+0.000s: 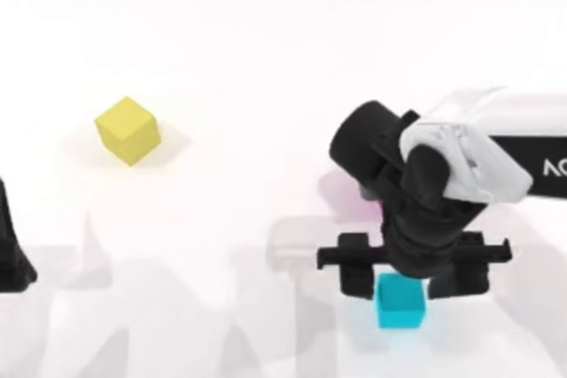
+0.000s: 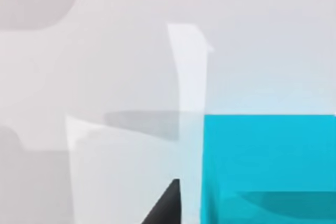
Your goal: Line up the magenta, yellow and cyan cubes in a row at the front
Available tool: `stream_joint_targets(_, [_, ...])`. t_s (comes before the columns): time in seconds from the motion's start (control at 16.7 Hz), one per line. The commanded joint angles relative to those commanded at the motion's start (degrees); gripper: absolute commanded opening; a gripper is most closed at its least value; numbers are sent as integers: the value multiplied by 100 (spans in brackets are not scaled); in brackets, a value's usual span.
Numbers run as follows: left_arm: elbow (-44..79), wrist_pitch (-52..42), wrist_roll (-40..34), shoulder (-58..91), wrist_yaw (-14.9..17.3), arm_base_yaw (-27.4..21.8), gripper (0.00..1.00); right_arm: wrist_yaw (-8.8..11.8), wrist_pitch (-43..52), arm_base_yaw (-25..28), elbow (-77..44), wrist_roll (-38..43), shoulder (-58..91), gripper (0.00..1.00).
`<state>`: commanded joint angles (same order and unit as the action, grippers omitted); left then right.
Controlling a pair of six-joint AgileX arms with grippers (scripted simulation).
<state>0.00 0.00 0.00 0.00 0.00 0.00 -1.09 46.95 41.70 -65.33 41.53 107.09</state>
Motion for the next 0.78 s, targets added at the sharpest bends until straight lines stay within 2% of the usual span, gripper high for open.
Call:
stream_joint_targets(0.06, [0,0,0,0,0,0,100,0,0,0,0,0,0,98])
stream_joint_targets(0.12, [0,0,0,0,0,0,100,0,0,0,0,0,0,100])
stream_joint_targets(0.78, [0,0,0,0,0,0,100,-1,238,22,-195,4,-81,100])
